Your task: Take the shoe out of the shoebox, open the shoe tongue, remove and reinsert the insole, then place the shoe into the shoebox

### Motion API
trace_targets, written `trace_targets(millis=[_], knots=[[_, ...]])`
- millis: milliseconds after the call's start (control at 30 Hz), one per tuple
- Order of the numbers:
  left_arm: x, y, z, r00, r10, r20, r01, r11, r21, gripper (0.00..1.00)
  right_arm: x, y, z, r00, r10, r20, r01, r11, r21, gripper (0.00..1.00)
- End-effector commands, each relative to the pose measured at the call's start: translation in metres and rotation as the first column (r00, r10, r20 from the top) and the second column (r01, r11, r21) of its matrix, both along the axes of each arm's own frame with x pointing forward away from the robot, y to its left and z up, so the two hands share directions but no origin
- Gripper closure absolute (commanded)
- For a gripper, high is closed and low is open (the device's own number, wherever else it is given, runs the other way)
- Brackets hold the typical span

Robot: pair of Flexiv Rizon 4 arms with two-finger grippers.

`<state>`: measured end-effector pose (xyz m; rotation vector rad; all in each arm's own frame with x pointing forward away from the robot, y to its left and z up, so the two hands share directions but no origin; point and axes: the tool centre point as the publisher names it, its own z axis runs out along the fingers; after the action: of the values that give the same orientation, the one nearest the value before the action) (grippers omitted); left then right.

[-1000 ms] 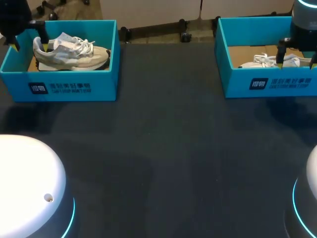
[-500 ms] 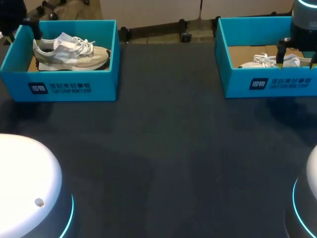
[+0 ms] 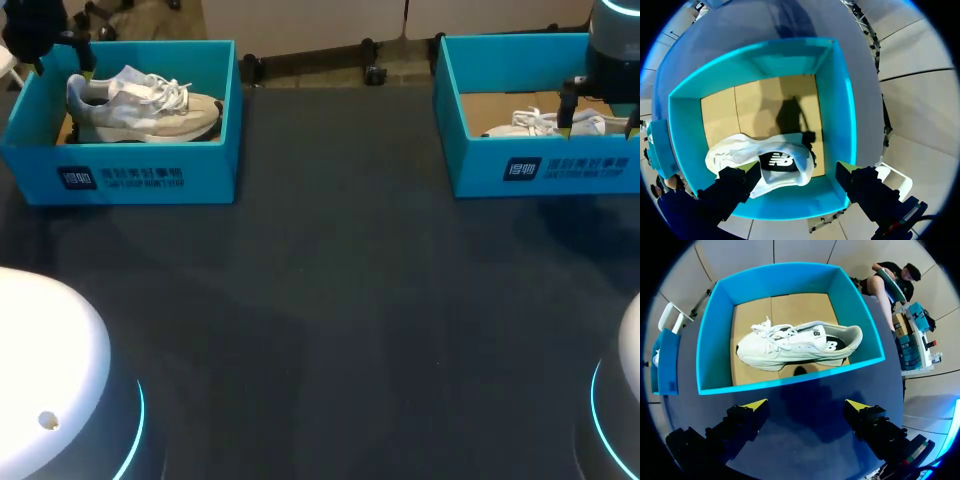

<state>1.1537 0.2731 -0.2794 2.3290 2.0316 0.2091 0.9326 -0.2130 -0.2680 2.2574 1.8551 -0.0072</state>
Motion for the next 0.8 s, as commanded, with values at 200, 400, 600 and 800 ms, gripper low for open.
trace_targets(millis=[200, 400, 600, 800], knots=[[0.036, 0.004, -0.023, 0.999, 0.03, -0.029, -0.031, 0.999, -0.031, 0.29, 0.0, 0.0, 0.0, 1.0, -0.001, 0.0, 0.001, 1.0, 0.0, 0.0], [0.044, 0.009, -0.036, 0.998, 0.038, -0.047, -0.039, 0.999, -0.037, 0.31, 0.0, 0.0, 0.0, 1.0, -0.001, 0.0, 0.001, 1.0, 0.0, 0.0], [0.046, 0.013, -0.046, 0.998, 0.038, -0.055, -0.04, 0.998, -0.042, 0.48, 0.0, 0.0, 0.0, 1.0, -0.001, 0.0, 0.001, 1.0, 0.0, 0.0], [0.044, 0.014, -0.061, 0.997, 0.027, -0.073, -0.029, 0.999, -0.034, 0.47, 0.0, 0.0, 0.0, 1.0, -0.001, 0.0, 0.001, 1.0, 0.0, 0.0]])
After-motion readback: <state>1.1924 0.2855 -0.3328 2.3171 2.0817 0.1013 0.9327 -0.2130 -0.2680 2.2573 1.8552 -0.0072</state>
